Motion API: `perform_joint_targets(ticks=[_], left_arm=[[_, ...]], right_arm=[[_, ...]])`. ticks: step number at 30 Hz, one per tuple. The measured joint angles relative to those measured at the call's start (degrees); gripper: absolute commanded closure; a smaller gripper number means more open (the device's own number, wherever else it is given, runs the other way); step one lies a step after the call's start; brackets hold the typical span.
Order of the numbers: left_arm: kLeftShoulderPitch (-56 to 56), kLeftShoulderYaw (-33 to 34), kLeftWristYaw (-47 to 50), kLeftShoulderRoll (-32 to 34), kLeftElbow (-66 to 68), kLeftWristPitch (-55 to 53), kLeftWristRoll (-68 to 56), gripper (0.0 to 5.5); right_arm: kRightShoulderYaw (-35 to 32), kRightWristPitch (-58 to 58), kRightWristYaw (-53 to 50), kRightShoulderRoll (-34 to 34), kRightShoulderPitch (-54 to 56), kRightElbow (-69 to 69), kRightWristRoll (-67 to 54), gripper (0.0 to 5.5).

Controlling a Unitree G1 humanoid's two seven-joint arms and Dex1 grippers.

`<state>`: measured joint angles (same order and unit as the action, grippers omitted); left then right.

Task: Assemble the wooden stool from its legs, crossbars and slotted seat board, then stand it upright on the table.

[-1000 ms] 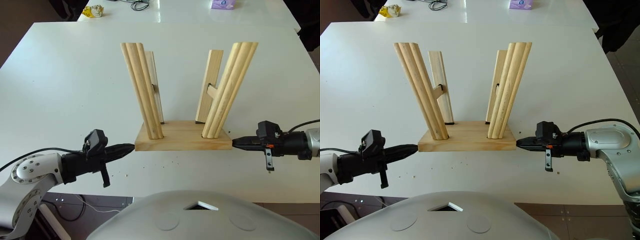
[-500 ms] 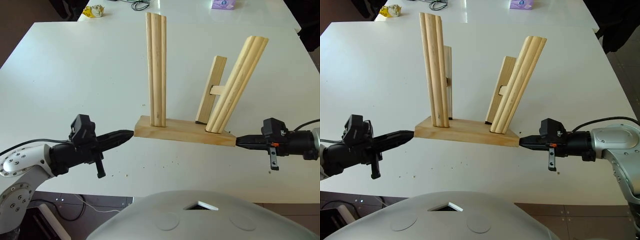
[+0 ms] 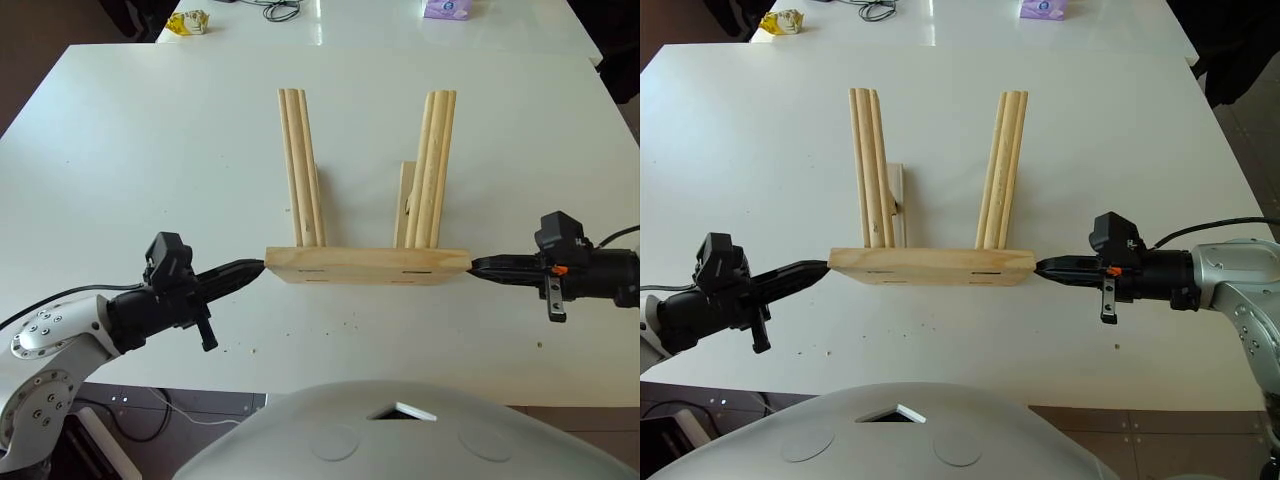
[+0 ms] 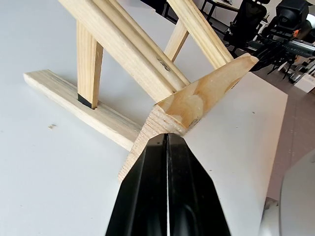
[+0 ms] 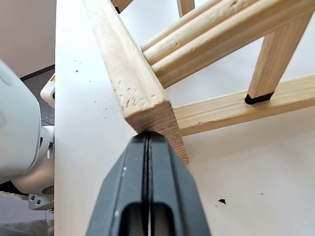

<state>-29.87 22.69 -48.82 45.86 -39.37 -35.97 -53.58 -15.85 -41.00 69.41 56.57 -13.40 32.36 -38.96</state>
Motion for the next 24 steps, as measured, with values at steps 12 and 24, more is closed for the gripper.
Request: perform_joint_targets(ticks=[12, 24], left_arm=[[2.32, -2.29, 0.3, -1.7, 2.84, 4.25, 4.39, 4.76], [4.42, -0.52, -3.96, 1.47, 6.18, 0.86, 2.15, 3.74]], right_arm=[[3.37, 6.19, 1.06, -2.41, 2.09, -3.96, 2.86, 4.46], [5.25, 11.27, 4.65, -2.05, 2.45, -7.88, 4.03, 3.06]])
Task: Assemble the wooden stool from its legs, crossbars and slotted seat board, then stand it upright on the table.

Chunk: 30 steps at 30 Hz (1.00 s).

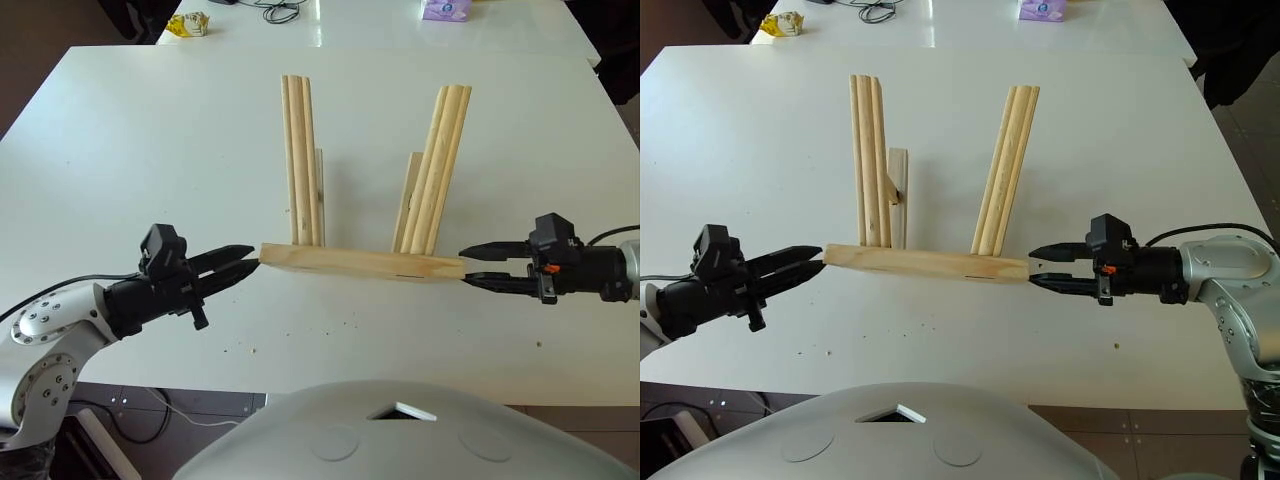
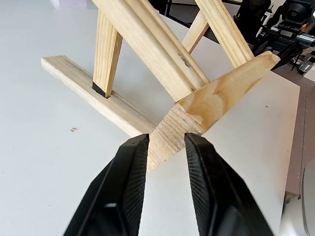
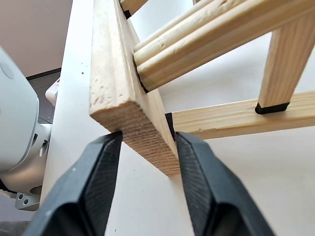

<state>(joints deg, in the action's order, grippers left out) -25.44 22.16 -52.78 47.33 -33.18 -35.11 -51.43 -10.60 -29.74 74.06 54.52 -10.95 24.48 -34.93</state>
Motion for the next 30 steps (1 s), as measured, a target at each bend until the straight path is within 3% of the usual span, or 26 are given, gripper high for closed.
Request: perform_joint_targets(ticks=[14, 30], left_arm=[[6.88, 2.42, 1.14, -0.35, 1.4, -4.26, -4.88, 2.2], [-1.13, -3.37, -8.42, -0.39, 6.66, 4.68, 8.33, 2.2]], right_arm=[[1.15, 0.65, 0.74, 0.65, 3.77, -3.41, 1.65, 1.05], [5.14, 5.92, 2.27, 1.04, 6.16, -7.51, 5.07, 1.05]])
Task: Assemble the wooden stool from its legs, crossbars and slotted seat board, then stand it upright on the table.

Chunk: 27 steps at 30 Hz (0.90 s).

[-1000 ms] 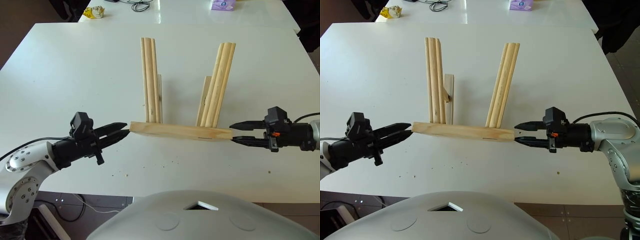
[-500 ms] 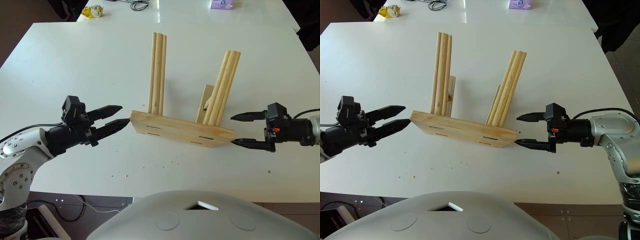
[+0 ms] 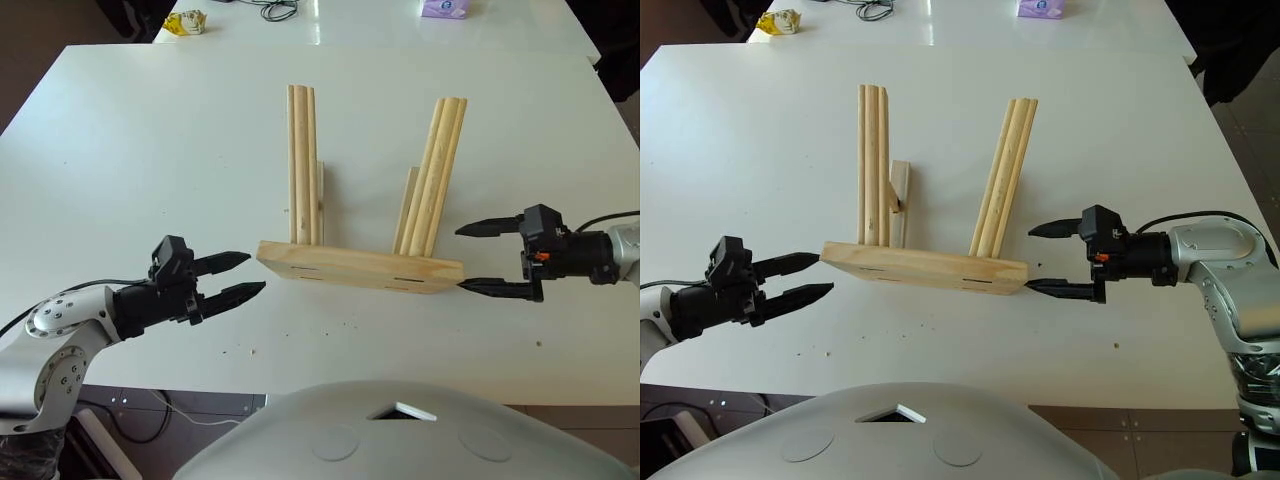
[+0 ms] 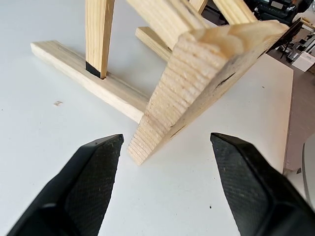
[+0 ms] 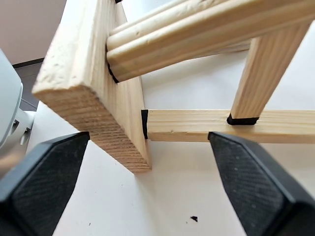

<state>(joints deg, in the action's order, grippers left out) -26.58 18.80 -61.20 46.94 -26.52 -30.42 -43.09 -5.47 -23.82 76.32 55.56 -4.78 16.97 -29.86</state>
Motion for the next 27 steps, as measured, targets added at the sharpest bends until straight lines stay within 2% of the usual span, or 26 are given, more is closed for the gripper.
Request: perform_joint_targets(ticks=[7, 14, 23, 27], left_arm=[[-1.26, -0.65, -6.95, 5.43, 9.02, 9.2, 11.35, 2.2], [2.99, -8.35, -7.22, 2.57, 9.56, 15.33, 16.39, 2.2], [12.29, -16.69, -2.98, -1.29, 15.72, 24.69, 26.27, 0.95], [14.93, -18.73, -3.47, -2.05, 18.12, 27.08, 27.29, 0.95]], right_arm=[[1.12, 10.02, 4.34, 3.83, -5.38, -3.94, 7.6, 1.05], [5.13, 11.72, 1.53, 0.92, -5.69, -2.46, 9.65, 1.05], [7.51, 9.48, -3.73, -3.49, -5.68, 0.16, 9.6, 1.02], [7.78, 8.07, -5.84, -4.67, -5.87, 0.65, 9.6, 1.02]])
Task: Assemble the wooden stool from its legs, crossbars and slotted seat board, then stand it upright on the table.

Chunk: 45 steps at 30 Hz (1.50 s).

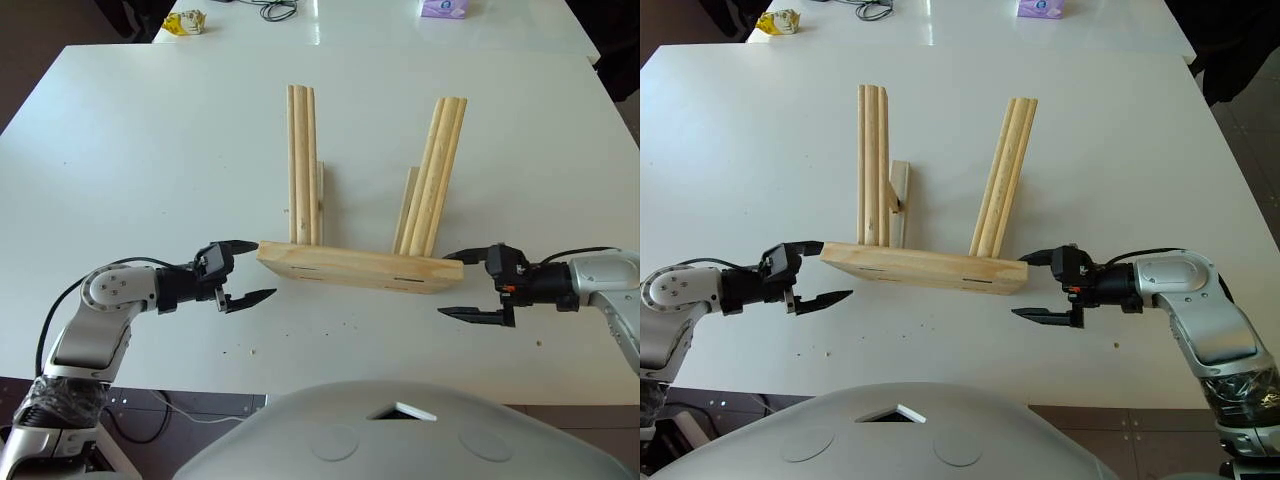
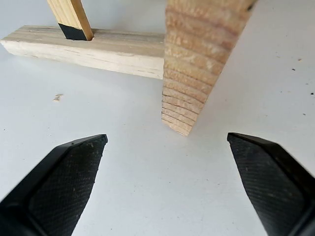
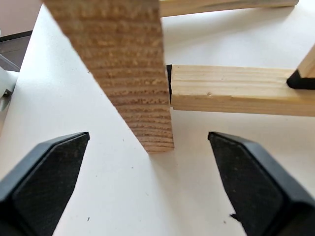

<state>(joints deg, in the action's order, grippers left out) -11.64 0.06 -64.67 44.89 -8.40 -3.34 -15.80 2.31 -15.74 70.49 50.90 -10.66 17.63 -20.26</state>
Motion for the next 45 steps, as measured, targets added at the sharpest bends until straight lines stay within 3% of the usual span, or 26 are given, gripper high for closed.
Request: perform_joint_targets(ticks=[9, 10, 30, 37, 45], left_arm=[[6.64, -7.49, -1.58, -3.2, 5.71, 3.84, 3.45, 0.95], [6.71, -7.64, -1.59, -3.33, 5.96, 4.08, 3.49, 0.93], [7.96, -9.2, -2.63, -4.16, 8.64, 6.69, 3.55, 3.83], [7.89, -9.26, -2.98, -3.88, 8.35, 6.45, 3.61, 3.85], [2.24, -2.96, -4.67, 0.93, -6.84, -8.14, -9.66, 3.86]], right_arm=[[5.86, 0.19, -4.52, -5.66, 3.21, -4.19, 2.87, 1.02], [6.4, 0.32, -4.64, -5.89, 3.48, -4.61, 3.09, 1.22], [10.35, 6.25, -4.64, -7.66, 5.5, -10.74, 7.88, 3.99], [10.6, 9.03, -5.07, -8.07, 6.02, -12.25, 8.69, 4.05], [3.28, -11.63, 1.24, -1.54, 4.35, -1.54, -6.17, 4.05]])
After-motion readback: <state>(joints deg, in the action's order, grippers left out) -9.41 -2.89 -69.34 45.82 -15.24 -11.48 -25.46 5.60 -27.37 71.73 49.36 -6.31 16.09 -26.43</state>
